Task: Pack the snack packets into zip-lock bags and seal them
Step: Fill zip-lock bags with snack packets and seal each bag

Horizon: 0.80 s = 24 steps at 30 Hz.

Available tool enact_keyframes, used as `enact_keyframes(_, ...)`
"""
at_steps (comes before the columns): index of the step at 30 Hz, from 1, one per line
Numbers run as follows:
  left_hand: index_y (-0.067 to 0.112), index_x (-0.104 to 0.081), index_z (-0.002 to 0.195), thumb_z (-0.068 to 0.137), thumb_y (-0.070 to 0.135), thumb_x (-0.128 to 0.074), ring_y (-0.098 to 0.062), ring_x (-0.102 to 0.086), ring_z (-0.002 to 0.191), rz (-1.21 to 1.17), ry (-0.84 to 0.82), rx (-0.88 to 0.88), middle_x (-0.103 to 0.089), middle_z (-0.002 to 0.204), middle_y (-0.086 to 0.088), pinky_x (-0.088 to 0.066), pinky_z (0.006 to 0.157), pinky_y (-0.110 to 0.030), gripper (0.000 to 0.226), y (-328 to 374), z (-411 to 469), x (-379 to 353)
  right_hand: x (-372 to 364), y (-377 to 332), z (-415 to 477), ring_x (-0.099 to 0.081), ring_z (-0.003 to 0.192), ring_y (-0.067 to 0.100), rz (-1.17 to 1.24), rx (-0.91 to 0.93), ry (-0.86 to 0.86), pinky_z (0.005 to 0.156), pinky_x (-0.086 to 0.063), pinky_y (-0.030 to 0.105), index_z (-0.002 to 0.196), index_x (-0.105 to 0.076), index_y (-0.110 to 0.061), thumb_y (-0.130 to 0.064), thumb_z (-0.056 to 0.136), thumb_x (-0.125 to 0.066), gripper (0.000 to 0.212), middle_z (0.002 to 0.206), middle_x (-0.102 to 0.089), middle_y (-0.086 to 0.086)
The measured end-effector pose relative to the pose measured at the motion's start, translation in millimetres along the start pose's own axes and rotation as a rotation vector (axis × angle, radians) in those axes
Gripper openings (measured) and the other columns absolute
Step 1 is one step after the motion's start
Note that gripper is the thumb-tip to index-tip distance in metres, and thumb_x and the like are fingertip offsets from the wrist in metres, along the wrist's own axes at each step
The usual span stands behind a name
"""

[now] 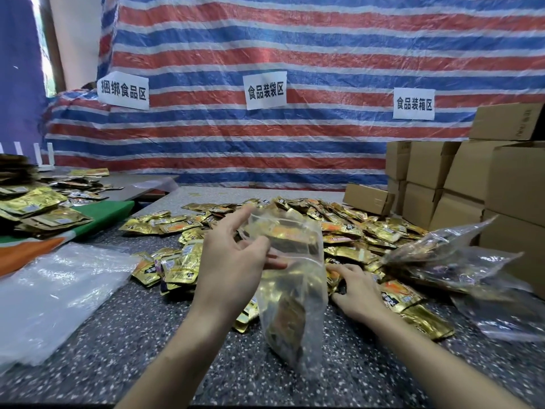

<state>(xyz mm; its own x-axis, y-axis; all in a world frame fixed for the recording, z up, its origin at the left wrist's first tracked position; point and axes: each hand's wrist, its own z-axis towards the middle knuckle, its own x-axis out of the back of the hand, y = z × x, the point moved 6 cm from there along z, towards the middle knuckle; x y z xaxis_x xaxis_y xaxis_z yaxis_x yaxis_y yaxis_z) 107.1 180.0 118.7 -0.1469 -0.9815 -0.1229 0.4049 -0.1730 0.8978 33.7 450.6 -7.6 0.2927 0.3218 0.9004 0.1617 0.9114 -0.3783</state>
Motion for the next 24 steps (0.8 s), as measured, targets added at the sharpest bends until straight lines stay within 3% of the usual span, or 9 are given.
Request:
enact_keyframes(3,0.014,-0.042,0.147,0.092,-0.011,-0.051,-0.025,-0.074,0.063,0.022,-0.016,0.000,-0.072,0.098,-0.022,-0.056,0.056,-0.018,0.062,-1.5,-1.4,-1.2,-3.8,-7.6,4.2,-0.036,0.136,0.023,-0.074,0.034,-0.016,0.107,-0.037,0.043,0.144,-0.038,-0.047,-0.027,0.092,-0.060,0.060,0.156,-0.034,-0.006)
enact_keyframes(5,0.015,-0.042,0.147,0.092,-0.010,-0.051,-0.022,-0.074,0.062,0.060,-0.017,-0.002,-0.068,0.114,-0.023,-0.055,0.055,-0.016,0.061,-2.3,-2.4,-1.6,-3.1,-8.8,3.1,-0.036,0.136,0.022,-0.095,0.037,-0.001,0.105,-0.040,0.044,0.144,-0.038,-0.047,-0.032,0.094,-0.056,0.055,0.157,-0.034,-0.008)
enact_keyframes(8,0.017,-0.042,0.148,0.093,-0.008,-0.053,-0.021,-0.074,0.062,0.109,-0.011,-0.012,-0.054,0.140,-0.011,-0.055,0.055,-0.018,0.061,-3.2,-3.5,-3.0,10.3,-10.7,-0.2,-0.042,0.130,0.021,-0.013,0.063,0.125,0.101,-0.042,0.041,0.141,-0.048,-0.043,-0.029,0.096,-0.051,0.047,0.149,-0.046,-0.009)
enact_keyframes(10,0.018,-0.042,0.147,0.093,-0.006,-0.054,-0.023,-0.073,0.062,0.132,-0.017,-0.015,-0.050,0.145,-0.004,-0.056,0.056,-0.021,0.061,-3.5,-3.7,-4.9,24.9,-14.1,-3.3,-0.049,0.123,0.020,0.034,0.106,0.247,0.099,-0.044,0.040,0.137,-0.055,-0.037,-0.027,0.099,-0.049,0.040,0.137,-0.057,-0.007)
enact_keyframes(15,0.020,-0.046,0.145,0.092,-0.006,-0.055,-0.023,-0.073,0.060,0.163,-0.004,-0.022,-0.050,0.143,0.001,-0.057,0.055,-0.024,0.060,-2.4,-3.5,-8.0,55.2,-23.5,-8.0,-0.063,0.098,0.027,0.020,0.146,0.358,0.069,-0.042,0.035,0.125,-0.057,-0.028,-0.032,0.103,-0.048,0.025,0.106,-0.067,-0.001)
enact_keyframes(19,0.020,-0.044,0.146,0.092,-0.006,-0.057,-0.023,-0.073,0.062,0.171,-0.005,-0.009,-0.050,0.143,-0.003,-0.058,0.056,-0.024,0.061,-2.2,-4.3,-8.8,87.6,-26.0,-11.0,-0.068,0.077,0.018,0.626,0.016,0.387,0.067,-0.057,0.042,0.100,-0.062,-0.017,-0.031,0.104,-0.051,0.018,0.095,-0.072,0.005)
enact_keyframes(22,0.019,-0.044,0.146,0.090,-0.006,-0.059,-0.021,-0.073,0.061,0.189,0.000,-0.019,-0.052,0.142,-0.005,-0.056,0.055,-0.020,0.063,-0.2,-5.1,-10.9,120.1,-40.7,-20.0,-0.068,0.058,0.009,1.102,-0.008,0.392,0.050,-0.053,0.023,0.094,-0.063,-0.013,-0.025,0.103,-0.055,0.017,0.084,-0.073,0.005)
enact_keyframes(24,0.018,-0.044,0.146,0.089,-0.006,-0.061,-0.020,-0.072,0.060,0.198,0.008,-0.030,-0.054,0.139,-0.007,-0.056,0.055,-0.020,0.064,-0.1,-4.6,-12.2,143.4,-58.1,-29.5,-0.068,0.056,0.008,1.316,0.035,0.374,0.047,-0.051,0.020,0.095,-0.064,-0.012,-0.023,0.101,-0.058,0.013,0.076,-0.074,0.000)
